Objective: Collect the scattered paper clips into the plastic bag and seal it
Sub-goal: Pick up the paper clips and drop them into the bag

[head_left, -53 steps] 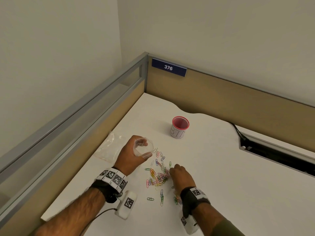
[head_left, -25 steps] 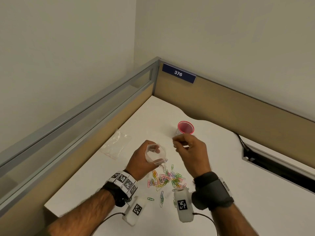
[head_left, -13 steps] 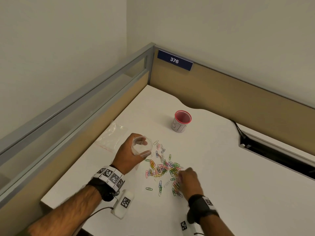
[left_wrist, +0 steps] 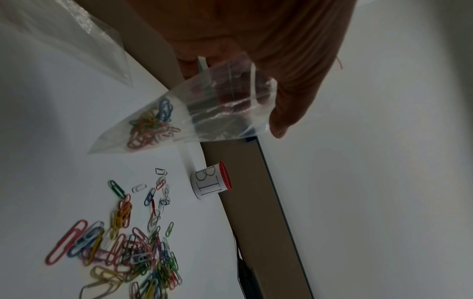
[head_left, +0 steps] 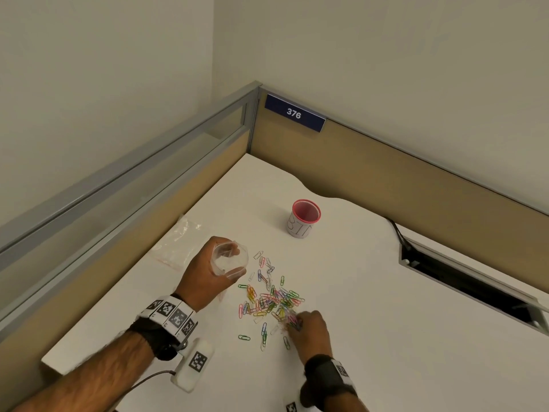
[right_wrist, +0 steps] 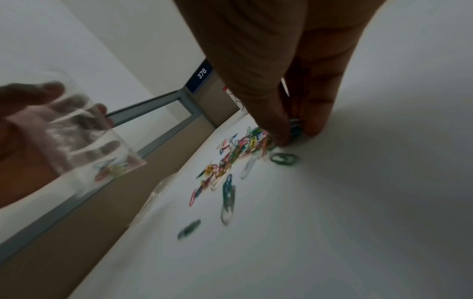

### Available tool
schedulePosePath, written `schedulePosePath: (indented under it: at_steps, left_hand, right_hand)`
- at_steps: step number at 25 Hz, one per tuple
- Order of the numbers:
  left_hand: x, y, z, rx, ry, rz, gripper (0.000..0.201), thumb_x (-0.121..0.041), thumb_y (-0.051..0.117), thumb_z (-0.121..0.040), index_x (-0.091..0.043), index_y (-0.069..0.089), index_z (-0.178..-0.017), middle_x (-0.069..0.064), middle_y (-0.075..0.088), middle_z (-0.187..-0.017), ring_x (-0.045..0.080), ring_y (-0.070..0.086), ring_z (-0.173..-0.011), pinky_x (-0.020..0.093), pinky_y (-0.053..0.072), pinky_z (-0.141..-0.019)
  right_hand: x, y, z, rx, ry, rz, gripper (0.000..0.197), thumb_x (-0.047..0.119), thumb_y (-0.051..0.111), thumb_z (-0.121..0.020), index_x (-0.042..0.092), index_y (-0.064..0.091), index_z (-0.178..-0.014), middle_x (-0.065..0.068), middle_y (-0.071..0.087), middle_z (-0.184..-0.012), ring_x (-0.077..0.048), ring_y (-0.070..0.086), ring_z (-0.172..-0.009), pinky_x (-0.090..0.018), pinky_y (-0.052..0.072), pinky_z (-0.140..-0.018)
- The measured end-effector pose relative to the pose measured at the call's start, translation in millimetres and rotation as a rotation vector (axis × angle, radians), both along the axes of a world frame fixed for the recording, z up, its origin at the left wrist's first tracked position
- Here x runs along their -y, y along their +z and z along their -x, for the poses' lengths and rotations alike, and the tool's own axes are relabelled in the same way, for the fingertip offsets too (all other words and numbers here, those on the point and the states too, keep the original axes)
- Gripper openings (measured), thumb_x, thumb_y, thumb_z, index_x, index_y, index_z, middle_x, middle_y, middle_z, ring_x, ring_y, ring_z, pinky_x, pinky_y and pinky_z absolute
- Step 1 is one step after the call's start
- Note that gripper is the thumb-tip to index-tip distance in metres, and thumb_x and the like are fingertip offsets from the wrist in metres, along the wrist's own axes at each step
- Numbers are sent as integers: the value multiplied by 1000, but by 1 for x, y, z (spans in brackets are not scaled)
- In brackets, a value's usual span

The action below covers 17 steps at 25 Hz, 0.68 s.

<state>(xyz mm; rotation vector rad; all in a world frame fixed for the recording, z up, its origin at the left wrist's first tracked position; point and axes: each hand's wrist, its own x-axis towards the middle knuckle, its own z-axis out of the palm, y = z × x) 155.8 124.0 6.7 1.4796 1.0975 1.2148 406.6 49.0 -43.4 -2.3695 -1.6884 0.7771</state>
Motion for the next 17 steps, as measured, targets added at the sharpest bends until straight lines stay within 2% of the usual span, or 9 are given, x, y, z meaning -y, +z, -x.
schedulePosePath:
  at_steps: [3,6,8,9,12,14,17]
  left_hand:
    - [1,1,1,-7,-12,-6,51,-38,81,-68,-18,59,-109,-1,66,-107,18,63,-109,36,50,-100]
    - [1,3,2,-16,-12,-9,50,-38,80,-67,-19,58,-108,-1,66,-107,19,63,-109,33,50,-99]
    - [0,4,4,-16,-13,-3,49,-38,80,-67,-21,58,-108,-3,66,-107,18,62,-109,33,50,-99]
    - [-1,4,5,-16,-12,-1,49,-38,80,-67,-22,58,-108,-4,66,-107,18,63,-109,34,50,-99]
    - [-2,4,5,-24,-4,4,50,-38,80,-66,-22,58,-108,-3,67,-108,18,63,-109,33,50,-99]
    - [-3,5,3,-26,-7,2,50,-38,80,-66,-22,58,-108,-2,67,-108,18,63,-109,33,50,-99]
    - [-3,4,-1,-18,-18,15,49,-35,81,-67,-21,59,-109,-1,67,-108,18,63,-109,33,50,-100]
  right_hand:
    - [-29,7,-5,-39,27,-38,27,27,66,-86,12,66,-108,-7,60,-108,-23,60,-97,-32,51,-87]
    - [-44,12,-13,47,218,33,60,39,74,-77,19,52,-129,-5,53,-123,-24,51,-115,-34,47,-95]
    - [-45,9,-7,125,361,91,70,38,75,-74,25,45,-136,-4,47,-128,-25,44,-121,-39,47,-98]
    - [-44,6,-1,165,410,91,65,34,73,-77,26,46,-135,-4,47,-127,-26,43,-120,-40,48,-96]
    - [-44,-5,9,254,455,13,29,20,55,-92,18,57,-121,-8,51,-118,-27,50,-112,-39,52,-88]
    - [-45,-4,10,293,456,-11,21,15,48,-95,15,59,-113,-9,55,-114,-27,54,-105,-37,53,-85]
    - [-50,11,6,258,394,-31,16,16,49,-94,11,61,-105,-11,60,-109,-27,60,-98,-32,50,-81]
